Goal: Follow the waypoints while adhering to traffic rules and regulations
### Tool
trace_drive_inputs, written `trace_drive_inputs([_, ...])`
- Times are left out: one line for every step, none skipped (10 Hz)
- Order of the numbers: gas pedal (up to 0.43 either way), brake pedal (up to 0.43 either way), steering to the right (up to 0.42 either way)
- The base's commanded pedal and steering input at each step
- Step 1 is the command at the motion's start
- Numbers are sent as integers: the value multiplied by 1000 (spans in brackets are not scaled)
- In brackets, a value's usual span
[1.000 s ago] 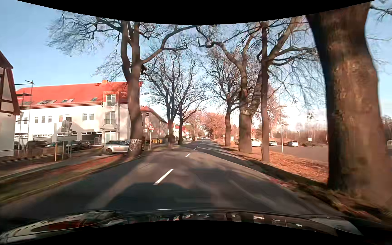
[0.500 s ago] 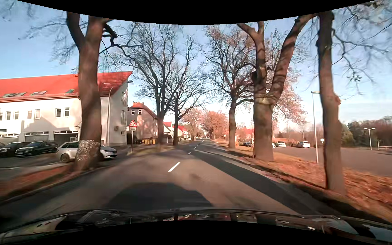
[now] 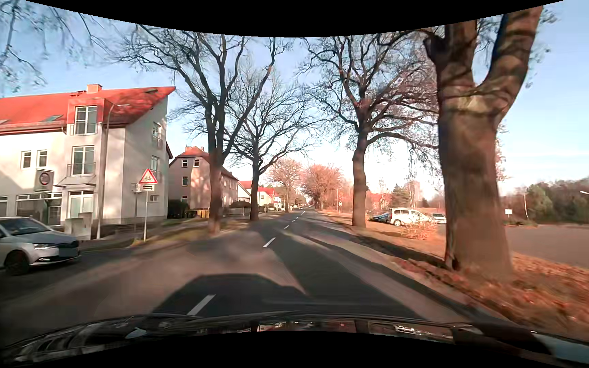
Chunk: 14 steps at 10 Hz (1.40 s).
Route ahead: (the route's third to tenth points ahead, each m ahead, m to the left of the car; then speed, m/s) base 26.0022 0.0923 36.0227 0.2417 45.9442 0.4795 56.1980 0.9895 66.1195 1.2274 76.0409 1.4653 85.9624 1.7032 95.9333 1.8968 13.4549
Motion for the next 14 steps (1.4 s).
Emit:
trace_drive_inputs([138, 0, 0])
trace_drive_inputs([138, 0, 0])
trace_drive_inputs([138, 0, 0])
trace_drive_inputs([138, 0, 0])
trace_drive_inputs([138, 0, -1])
trace_drive_inputs([138, 0, -2])
trace_drive_inputs([138, 0, -3])
trace_drive_inputs([138, 0, -3])
trace_drive_inputs([130, 0, -3])
trace_drive_inputs([130, 0, -3])
trace_drive_inputs([130, 0, -3])
trace_drive_inputs([130, 0, -2])
trace_drive_inputs([130, 0, -2])
trace_drive_inputs([130, 0, -3])
